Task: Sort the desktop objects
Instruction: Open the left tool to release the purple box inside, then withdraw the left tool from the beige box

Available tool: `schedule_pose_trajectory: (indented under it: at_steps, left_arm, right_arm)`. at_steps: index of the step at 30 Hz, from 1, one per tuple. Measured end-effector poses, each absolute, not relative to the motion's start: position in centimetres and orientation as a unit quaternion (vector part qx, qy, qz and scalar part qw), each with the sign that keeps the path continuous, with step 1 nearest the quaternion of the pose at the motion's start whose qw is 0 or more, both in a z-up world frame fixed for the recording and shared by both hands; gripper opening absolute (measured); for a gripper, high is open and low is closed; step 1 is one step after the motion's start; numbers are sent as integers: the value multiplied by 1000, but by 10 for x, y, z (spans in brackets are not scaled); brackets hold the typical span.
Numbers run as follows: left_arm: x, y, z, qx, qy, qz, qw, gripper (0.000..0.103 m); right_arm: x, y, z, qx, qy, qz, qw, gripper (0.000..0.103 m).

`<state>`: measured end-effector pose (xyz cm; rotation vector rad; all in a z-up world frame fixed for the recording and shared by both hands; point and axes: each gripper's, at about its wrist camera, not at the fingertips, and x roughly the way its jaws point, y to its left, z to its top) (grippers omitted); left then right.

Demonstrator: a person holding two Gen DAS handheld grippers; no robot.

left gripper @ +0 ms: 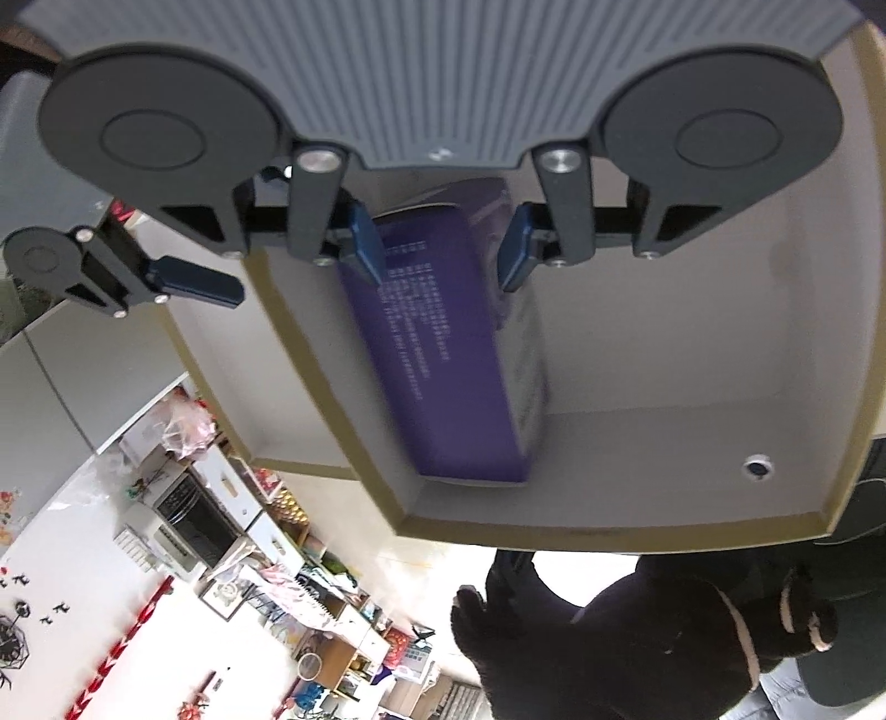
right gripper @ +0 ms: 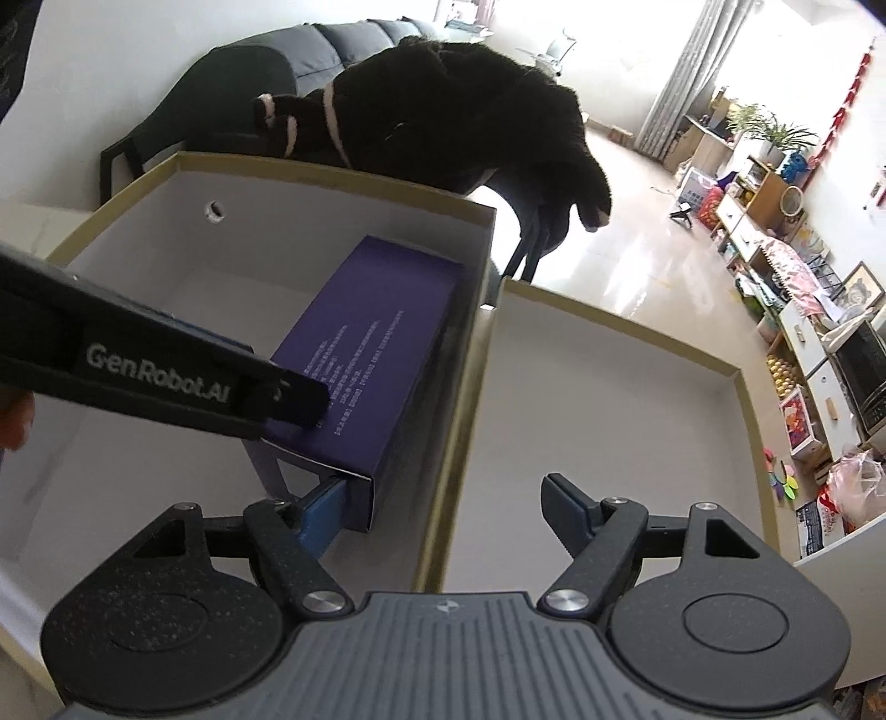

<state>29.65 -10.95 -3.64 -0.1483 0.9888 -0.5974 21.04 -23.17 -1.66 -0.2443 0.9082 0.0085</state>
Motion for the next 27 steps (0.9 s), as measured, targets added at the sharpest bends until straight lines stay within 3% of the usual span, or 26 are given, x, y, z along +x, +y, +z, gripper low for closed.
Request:
schedule_pose_trajectory:
  at_steps: [17,20,27]
  left_arm:
    - [304,-117,-40,-77,459,-285,838,52]
    - [297,-113,-34,-64,455,-276,844,59]
    - [278,-88,-17,-57,444,-260,856,68]
  right_arm:
    - [217,-244,-14,-94,434,-3,896,74]
    - [212,-243,-10,-87,431,2,898,82]
    - [194,-235,-2,-82,424,5,902,86]
